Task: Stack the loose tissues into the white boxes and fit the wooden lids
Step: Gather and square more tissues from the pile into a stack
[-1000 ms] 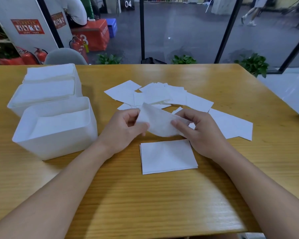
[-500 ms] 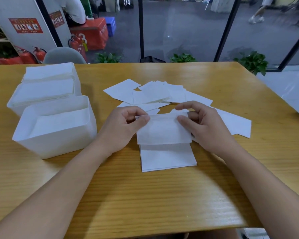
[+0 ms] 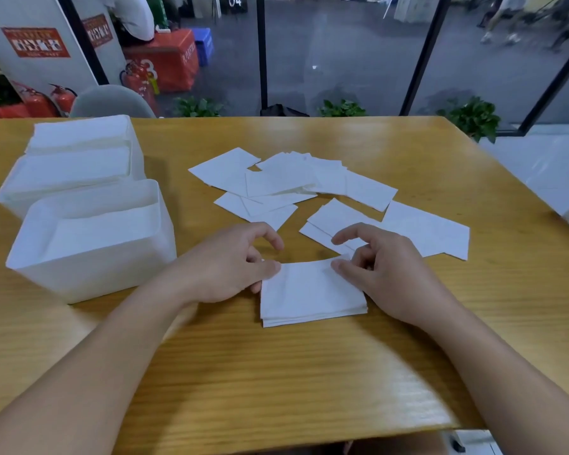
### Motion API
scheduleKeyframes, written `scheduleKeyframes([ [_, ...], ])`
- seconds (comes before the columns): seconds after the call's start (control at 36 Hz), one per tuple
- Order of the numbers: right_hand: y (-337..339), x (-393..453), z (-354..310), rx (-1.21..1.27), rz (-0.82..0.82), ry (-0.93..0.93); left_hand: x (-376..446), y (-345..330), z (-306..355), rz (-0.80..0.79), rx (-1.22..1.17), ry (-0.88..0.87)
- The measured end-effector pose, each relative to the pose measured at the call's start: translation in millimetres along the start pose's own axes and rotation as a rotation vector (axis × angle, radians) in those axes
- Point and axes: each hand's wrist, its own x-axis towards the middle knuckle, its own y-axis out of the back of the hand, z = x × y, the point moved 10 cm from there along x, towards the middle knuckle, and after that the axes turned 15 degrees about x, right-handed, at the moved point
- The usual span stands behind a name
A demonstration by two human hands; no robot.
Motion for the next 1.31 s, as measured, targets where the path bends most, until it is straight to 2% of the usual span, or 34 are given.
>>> scheduleKeyframes([
  [0.11,4.4,2.4,2.4,0.005,0.018,-0.01,-0.3,-0.6,-0.3,-0.021,-0.05,0.01],
  [0.25,5.5,0.7,2.2,-0.048,0.022,0.008,-1.5,-2.1,-0.5,-0.046,0.009,0.01],
  [0.39,17.4,1.4,-8.5,-0.176,0.173,0.096,-0.2,9.0,0.4,0.107,0.125,0.014],
  [0.47,19.9,7.6,-10.7,-0.334,0.25,0.118,0.2,9.1,3.0,0.144,0.131,-0.01],
  [0.56,13.3,14.8,-0.4,-0.378,0.217,0.079,1.2,6.3,6.6,0.152,0.149,-0.048],
  [0.67,9.4,19.6,-5.8,-0.434,0.204,0.129,2.7,0.7,10.6,0.122,0.117,-0.095],
  [0.83,-4.0,31.5,-9.0,-0.272,0.064,0.121,3.3,-1.9,13.6,0.117,0.094,-0.146],
  [0.97,2.1,38.2,-4.0,-0.075,0.037,0.053,4.5,2.2,10.9,0.174,0.128,-0.144],
  [1.11,-8.4,51.2,-10.7,-0.221,-0.034,0.127,5.1,11.2,10.0,0.315,0.081,-0.125],
  [1.31,-23.2,45.2,-27.9,-0.378,-0.018,0.312,7.9,19.8,2.4,0.436,0.064,-0.057],
])
